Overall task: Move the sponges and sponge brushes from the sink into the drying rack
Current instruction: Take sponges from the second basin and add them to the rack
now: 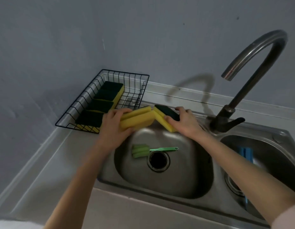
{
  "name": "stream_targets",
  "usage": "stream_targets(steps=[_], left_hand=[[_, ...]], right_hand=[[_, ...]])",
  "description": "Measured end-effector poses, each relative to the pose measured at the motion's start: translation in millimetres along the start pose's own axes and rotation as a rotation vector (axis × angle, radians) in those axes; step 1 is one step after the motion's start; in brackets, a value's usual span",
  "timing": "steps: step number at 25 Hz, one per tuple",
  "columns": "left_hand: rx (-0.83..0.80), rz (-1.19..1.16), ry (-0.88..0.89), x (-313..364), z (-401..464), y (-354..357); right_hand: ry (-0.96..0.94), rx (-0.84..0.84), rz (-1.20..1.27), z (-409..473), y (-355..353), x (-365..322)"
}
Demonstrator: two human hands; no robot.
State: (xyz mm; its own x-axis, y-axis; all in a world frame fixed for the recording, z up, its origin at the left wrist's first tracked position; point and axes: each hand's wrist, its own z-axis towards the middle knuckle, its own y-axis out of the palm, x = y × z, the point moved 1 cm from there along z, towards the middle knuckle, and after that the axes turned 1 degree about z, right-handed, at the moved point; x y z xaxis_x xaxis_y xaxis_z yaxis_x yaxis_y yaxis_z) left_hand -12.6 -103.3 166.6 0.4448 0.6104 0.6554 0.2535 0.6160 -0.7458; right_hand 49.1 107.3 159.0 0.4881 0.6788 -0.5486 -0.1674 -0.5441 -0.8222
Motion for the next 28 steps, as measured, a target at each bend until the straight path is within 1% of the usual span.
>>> stream_targets(steps=[2, 6, 9, 13, 20, 28], left_hand=[[0.057, -0.007, -0.014, -15, 13, -20], [0.095, 0.003, -0.079, -45, 43, -48], [0.114, -0.023, -0.126, -65, 66, -60], [0.137, -0.028, -0.146, -89, 87, -64], [0.127, -0.011, -0.192, -122, 121, -52], [0.141, -0.024, -0.178, -141, 147, -41]], right_hand=[[-0.033, 0.006, 0.031, 21, 4, -25], [-0.133, 0.005, 0.061, 62, 16, -70], [-0.207, -0.016, 0.018, 93, 27, -102], [-0.298, -0.056, -0.019, 136, 37, -131], [-0.428, -0.119, -0.105, 205, 74, -160], [-0.447, -0.143, -0.106, 261, 114, -171]])
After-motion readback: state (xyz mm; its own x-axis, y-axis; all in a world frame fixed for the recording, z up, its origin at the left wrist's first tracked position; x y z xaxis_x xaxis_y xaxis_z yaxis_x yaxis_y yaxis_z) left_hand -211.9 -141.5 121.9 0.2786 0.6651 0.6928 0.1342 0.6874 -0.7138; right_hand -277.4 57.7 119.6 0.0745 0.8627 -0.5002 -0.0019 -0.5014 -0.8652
